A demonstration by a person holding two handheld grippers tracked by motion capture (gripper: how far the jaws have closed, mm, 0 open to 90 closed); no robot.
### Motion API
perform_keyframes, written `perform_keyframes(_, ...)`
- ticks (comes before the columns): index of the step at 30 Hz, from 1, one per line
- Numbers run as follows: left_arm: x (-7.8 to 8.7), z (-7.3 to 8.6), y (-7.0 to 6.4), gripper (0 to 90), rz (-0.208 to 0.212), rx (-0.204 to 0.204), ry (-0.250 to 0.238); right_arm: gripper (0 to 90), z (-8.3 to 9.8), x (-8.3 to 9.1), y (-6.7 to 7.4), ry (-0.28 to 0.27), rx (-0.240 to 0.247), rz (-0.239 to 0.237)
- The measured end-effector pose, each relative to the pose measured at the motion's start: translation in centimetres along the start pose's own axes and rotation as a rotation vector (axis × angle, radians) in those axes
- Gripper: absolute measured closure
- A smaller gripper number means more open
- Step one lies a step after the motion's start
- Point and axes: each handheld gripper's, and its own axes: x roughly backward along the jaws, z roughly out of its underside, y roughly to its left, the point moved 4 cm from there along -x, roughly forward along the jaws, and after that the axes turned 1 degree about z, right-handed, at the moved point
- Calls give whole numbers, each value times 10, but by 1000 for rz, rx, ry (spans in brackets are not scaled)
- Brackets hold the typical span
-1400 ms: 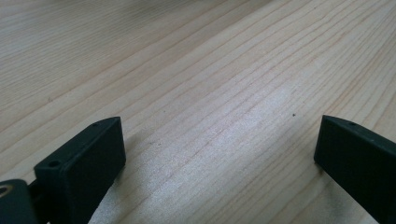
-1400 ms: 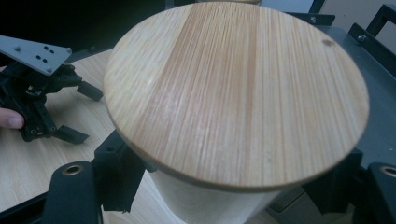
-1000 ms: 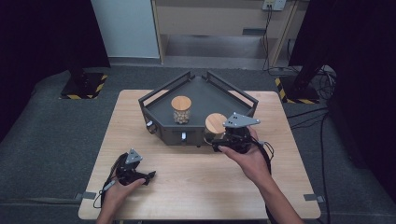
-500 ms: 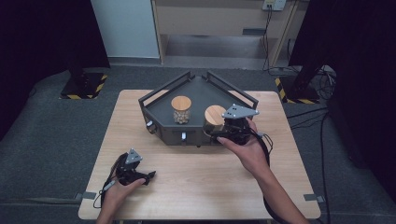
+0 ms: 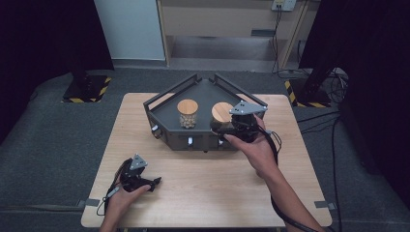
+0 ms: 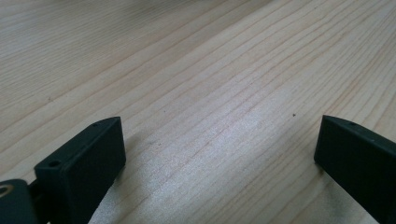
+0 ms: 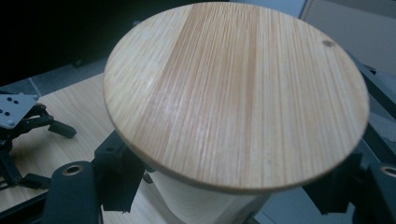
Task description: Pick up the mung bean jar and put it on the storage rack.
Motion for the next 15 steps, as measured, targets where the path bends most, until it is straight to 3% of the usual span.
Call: perform_keyframes(15,0,0,0,7,0,0,0,258,-8,-11,-10,13,-9,12)
